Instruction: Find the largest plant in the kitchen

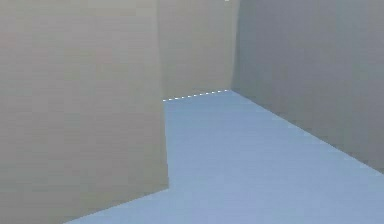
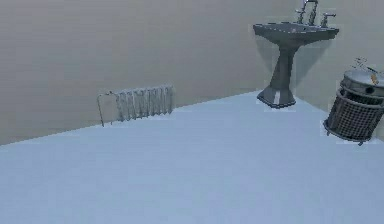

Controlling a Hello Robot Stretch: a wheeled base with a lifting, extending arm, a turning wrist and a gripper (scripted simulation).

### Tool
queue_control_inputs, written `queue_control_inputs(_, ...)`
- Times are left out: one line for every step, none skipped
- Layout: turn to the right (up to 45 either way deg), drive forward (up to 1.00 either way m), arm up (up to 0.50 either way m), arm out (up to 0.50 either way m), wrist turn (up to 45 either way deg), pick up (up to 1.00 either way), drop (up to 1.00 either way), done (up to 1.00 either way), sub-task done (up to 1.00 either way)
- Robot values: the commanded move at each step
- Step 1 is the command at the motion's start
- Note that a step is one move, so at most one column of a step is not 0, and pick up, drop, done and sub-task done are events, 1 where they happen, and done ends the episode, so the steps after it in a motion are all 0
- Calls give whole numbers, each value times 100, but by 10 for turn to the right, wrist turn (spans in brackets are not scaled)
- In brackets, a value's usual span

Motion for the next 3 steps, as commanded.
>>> queue_control_inputs(150,0,0,0,0,0,0,0,0)
queue_control_inputs(0,100,0,0,0,0,0,0,0)
queue_control_inputs(30,0,0,0,0,0,0,0,0)
